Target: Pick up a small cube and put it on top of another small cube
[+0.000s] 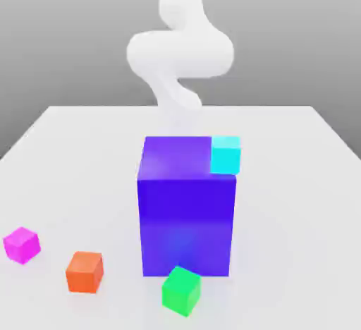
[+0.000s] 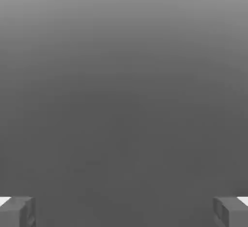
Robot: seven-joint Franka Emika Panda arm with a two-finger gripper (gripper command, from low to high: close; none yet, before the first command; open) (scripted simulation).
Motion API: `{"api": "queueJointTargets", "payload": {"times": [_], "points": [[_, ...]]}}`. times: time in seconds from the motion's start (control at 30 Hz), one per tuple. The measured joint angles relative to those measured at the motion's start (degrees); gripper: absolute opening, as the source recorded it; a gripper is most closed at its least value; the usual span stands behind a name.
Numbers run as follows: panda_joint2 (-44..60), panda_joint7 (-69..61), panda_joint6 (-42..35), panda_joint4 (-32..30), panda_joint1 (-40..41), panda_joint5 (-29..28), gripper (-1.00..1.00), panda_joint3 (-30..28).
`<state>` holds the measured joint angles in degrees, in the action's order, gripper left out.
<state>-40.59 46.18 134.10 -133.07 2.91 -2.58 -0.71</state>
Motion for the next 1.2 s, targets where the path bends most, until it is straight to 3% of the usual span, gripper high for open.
{"api": "queueJointTargets", "payload": {"times": [0.27, 0.5, 0.73, 0.87, 1.0, 1.03, 1.2], "points": [[16.9, -0.2, 7.3, -4.1, 8.4, -6.6, 0.0, -5.1], [31.4, -4.2, 14.0, -7.7, 13.7, -6.9, 0.0, -12.2], [46.2, -15.5, 21.0, -11.5, 22.3, 2.9, 0.0, -15.2], [54.5, -23.2, 25.3, -12.4, 27.7, 11.1, 0.0, -12.2], [62.8, -26.7, 31.5, -10.9, 31.7, 15.6, 0.0, -7.7], [63.9, -27.1, 32.4, -10.6, 32.1, 16.0, -1.0, -7.2], [63.9, -27.0, 32.4, -10.6, 32.1, 15.9, -1.0, -7.2]]}}
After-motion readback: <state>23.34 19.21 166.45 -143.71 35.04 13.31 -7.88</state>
